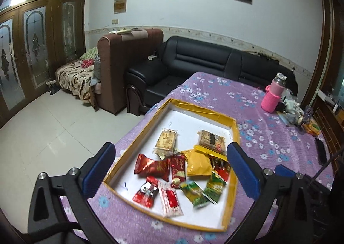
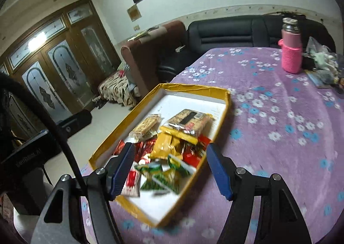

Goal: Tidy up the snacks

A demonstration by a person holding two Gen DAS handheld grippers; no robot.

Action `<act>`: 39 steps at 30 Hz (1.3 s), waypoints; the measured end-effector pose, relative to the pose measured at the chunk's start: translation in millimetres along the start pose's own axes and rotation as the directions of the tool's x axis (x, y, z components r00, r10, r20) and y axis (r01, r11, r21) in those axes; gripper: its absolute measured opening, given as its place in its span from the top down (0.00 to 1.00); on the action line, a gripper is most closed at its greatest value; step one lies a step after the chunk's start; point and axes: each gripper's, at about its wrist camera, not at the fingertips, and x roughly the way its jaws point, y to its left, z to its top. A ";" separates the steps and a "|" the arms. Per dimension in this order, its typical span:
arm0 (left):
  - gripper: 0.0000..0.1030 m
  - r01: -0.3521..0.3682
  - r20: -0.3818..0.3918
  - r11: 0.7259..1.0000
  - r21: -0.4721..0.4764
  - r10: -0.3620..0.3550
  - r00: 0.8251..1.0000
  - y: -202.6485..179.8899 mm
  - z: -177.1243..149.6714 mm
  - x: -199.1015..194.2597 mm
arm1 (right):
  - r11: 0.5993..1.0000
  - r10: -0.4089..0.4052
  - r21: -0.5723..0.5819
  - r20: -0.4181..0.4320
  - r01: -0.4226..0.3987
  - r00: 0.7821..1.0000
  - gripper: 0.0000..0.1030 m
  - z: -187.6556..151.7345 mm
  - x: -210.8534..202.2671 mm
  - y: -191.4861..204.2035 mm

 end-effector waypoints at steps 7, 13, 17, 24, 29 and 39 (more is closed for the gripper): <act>0.00 0.010 0.062 1.000 0.005 -0.010 0.998 -9.6 -11.3 -40.6 | 1.000 -0.022 -0.003 0.115 0.023 0.993 0.33 -22.2 -53.2 3.4; 0.00 -0.054 0.236 0.999 0.005 0.051 0.970 -19.8 -17.3 -97.0 | 0.993 -0.101 -0.035 0.297 0.116 0.950 0.33 -33.8 -110.5 10.2; 0.00 -0.137 0.349 0.990 -0.028 0.138 0.927 -23.7 -28.7 -132.0 | 0.980 -0.146 -0.057 0.443 0.190 0.885 0.29 -43.6 -145.2 19.0; 0.00 -0.065 0.225 0.998 -0.002 0.064 0.972 -22.0 -42.6 -114.2 | 0.955 -0.164 -0.158 0.428 0.252 0.889 0.22 -58.7 -136.7 36.7; 0.00 -0.021 0.101 0.999 -0.035 0.024 0.995 -15.0 -50.3 -91.7 | 0.955 -0.141 -0.209 0.310 0.212 0.940 0.22 -76.4 -109.8 42.2; 0.00 -0.058 0.022 0.998 -0.023 0.058 0.998 -14.9 -61.1 -67.4 | 0.954 -0.127 -0.242 0.214 0.179 0.968 0.22 -89.9 -88.3 49.0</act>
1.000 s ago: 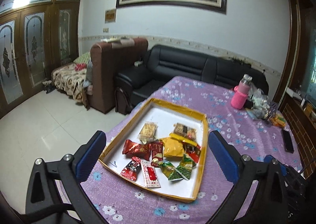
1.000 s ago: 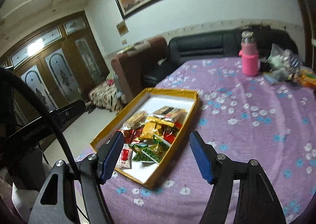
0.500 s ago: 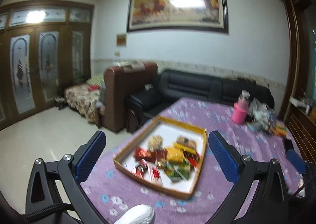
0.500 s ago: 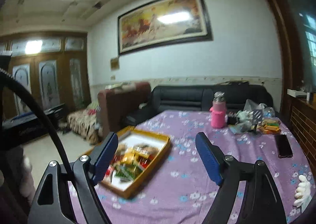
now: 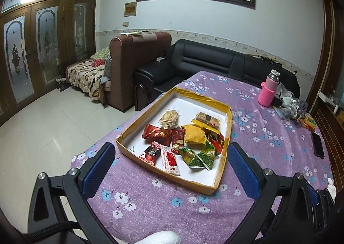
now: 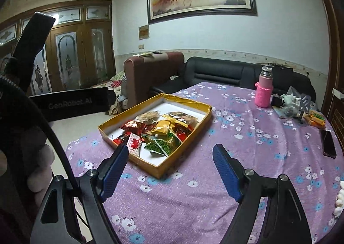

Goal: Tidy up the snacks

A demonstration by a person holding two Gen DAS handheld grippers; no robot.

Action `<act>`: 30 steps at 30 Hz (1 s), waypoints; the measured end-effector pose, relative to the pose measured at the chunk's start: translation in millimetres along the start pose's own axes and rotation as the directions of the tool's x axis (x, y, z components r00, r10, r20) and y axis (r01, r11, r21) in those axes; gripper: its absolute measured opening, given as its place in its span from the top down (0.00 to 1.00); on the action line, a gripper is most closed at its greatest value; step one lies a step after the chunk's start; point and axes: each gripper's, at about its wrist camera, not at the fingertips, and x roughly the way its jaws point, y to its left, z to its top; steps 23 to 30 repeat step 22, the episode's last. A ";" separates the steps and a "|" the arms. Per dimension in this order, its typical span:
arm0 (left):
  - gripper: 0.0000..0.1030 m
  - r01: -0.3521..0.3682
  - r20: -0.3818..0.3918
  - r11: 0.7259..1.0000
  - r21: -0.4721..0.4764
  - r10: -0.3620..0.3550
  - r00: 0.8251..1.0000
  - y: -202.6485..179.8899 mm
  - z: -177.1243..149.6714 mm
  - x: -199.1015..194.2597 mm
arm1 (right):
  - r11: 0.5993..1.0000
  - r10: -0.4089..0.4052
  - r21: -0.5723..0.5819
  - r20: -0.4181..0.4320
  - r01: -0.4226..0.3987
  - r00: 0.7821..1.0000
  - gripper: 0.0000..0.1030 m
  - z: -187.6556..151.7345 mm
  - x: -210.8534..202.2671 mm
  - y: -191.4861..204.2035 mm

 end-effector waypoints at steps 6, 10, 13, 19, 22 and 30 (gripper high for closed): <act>0.00 0.004 -0.026 1.000 0.007 -0.004 1.000 1.4 -1.2 10.5 | 1.000 0.014 0.005 -0.032 -0.013 0.999 0.22 -2.7 10.2 1.6; 0.00 0.001 -0.040 1.000 0.007 0.000 0.999 2.9 -1.3 16.0 | 1.000 0.024 0.008 -0.049 -0.023 0.999 0.22 -4.8 14.9 2.5; 0.00 -0.002 -0.048 1.000 0.006 0.002 0.999 4.1 -2.0 19.4 | 1.000 0.030 0.006 -0.056 -0.030 0.998 0.22 -6.1 16.2 4.1; 0.00 0.000 -0.049 1.000 0.022 0.001 0.999 1.5 -5.4 21.0 | 0.999 0.041 0.004 -0.063 -0.041 0.997 0.22 -7.4 18.9 3.5; 0.00 0.006 -0.055 1.000 0.026 -0.005 0.998 0.2 -5.0 21.3 | 0.999 0.040 0.008 -0.061 -0.039 0.997 0.22 -7.8 18.8 2.9; 0.00 0.006 -0.055 1.000 0.026 -0.005 0.998 0.2 -5.0 21.3 | 0.999 0.040 0.008 -0.061 -0.039 0.997 0.22 -7.8 18.8 2.9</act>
